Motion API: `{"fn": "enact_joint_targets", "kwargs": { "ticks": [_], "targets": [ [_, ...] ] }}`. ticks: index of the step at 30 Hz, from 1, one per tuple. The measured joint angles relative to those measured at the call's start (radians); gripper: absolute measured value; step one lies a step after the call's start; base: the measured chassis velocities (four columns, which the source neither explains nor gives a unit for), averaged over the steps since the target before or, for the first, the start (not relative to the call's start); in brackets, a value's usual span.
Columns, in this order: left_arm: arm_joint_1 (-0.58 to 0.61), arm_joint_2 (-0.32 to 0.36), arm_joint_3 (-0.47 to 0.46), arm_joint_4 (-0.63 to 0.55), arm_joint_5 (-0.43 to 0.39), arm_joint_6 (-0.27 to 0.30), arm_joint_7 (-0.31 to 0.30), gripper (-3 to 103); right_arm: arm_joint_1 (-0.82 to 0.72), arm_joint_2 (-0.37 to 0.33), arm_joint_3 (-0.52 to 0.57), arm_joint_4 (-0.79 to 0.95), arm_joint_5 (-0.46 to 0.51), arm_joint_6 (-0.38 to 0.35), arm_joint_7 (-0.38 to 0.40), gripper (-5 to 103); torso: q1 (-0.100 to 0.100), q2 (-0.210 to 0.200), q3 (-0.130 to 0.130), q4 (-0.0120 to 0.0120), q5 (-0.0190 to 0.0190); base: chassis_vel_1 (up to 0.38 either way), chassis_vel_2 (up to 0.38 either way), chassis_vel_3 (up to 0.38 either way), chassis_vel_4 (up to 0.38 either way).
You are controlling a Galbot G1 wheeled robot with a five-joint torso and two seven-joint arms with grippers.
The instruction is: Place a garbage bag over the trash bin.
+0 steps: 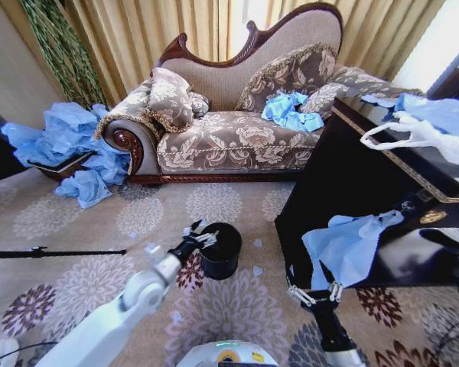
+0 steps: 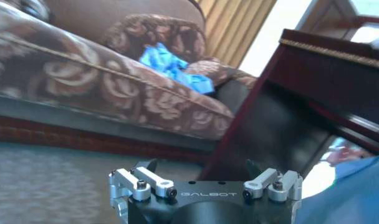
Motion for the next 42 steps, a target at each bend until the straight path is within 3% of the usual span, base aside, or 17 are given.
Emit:
{"fn": "enact_joint_targets", "kwargs": {
  "ticks": [5, 6, 8, 9, 12, 13, 18, 22, 27, 30, 34, 42],
  "targets": [
    [-0.168, -0.045, 0.174, 0.051, -0.025, 0.020, -0.012, 98, 0.008, 0.003, 0.010, -0.051, 0.000, 0.011, 0.000, 100, 0.000, 0.000, 0.000, 0.0001, -0.0004, 0.000, 0.000, 0.000, 0.000],
    [-0.168, -0.045, 0.174, 0.051, -0.025, 0.020, -0.012, 98, 0.008, 0.003, 0.010, -0.051, 0.000, 0.011, 0.000, 100, 0.000, 0.000, 0.000, 0.0001, -0.0004, 0.000, 0.000, 0.000, 0.000],
    [-0.257, -0.084, 0.276, 0.061, -0.085, 0.037, -0.023, 97, 0.011, 0.003, 0.015, -0.080, -0.001, 0.022, 0.000, 100, 0.000, 0.000, 0.000, 0.0002, -0.0001, 0.000, 0.000, 0.000, 0.000],
    [-0.257, -0.084, 0.276, 0.061, -0.085, 0.037, -0.023, 97, 0.011, 0.003, 0.015, -0.080, -0.001, 0.022, 0.000, 100, 0.000, 0.000, 0.000, 0.0002, -0.0001, 0.000, 0.000, 0.000, 0.000],
    [-0.365, -0.158, 0.394, 0.066, -0.183, 0.053, -0.024, 93, 0.021, 0.003, 0.010, -0.090, -0.005, 0.021, 0.004, 100, 0.000, 0.000, 0.000, 0.0002, -0.0001, 0.000, 0.000, 0.000, 0.000],
    [-0.365, -0.158, 0.394, 0.066, -0.183, 0.053, -0.024, 93, 0.021, 0.003, 0.010, -0.090, -0.005, 0.021, 0.004, 100, 0.000, 0.000, 0.000, 0.0002, -0.0001, 0.000, 0.000, 0.000, 0.000],
    [-0.464, -0.333, 0.479, 0.095, -0.357, 0.072, -0.073, 80, 0.049, 0.000, 0.010, -0.093, -0.008, -0.005, 0.017, 100, 0.000, 0.000, 0.000, 0.0000, -0.0002, 0.000, 0.000, 0.000, 0.000],
    [-0.488, -0.403, 0.511, 0.132, -0.397, 0.083, -0.100, 78, 0.060, -0.005, 0.017, -0.109, -0.006, -0.013, 0.023, 100, 0.000, 0.000, 0.000, 0.0002, -0.0001, 0.000, 0.000, 0.000, 0.000],
    [-0.504, -0.441, 0.534, 0.158, -0.409, 0.086, -0.094, 76, 0.067, -0.008, 0.023, -0.121, -0.001, -0.015, 0.030, 100, 0.000, 0.000, 0.000, 0.0003, -0.0002, 0.000, 0.000, 0.000, 0.000],
    [-0.516, -0.476, 0.543, 0.173, -0.440, 0.092, -0.097, 64, 0.070, -0.009, 0.026, -0.131, 0.003, -0.015, 0.033, 100, 0.000, 0.000, 0.000, 0.0001, -0.0002, 0.000, 0.000, 0.000, 0.000],
    [-0.522, -0.487, 0.547, 0.175, -0.446, 0.095, -0.080, 57, 0.067, -0.011, 0.032, -0.139, 0.002, -0.015, 0.034, 100, 0.000, 0.000, 0.000, 0.0001, -0.0003, 0.000, 0.000, 0.000, 0.000],
    [-0.525, -0.487, 0.542, 0.141, -0.480, 0.089, -0.081, 54, 0.064, -0.013, 0.044, -0.147, 0.003, -0.009, 0.035, 100, 0.000, 0.000, 0.000, 0.0004, -0.0004, 0.000, 0.000, 0.000, 0.000]
  ]
}}
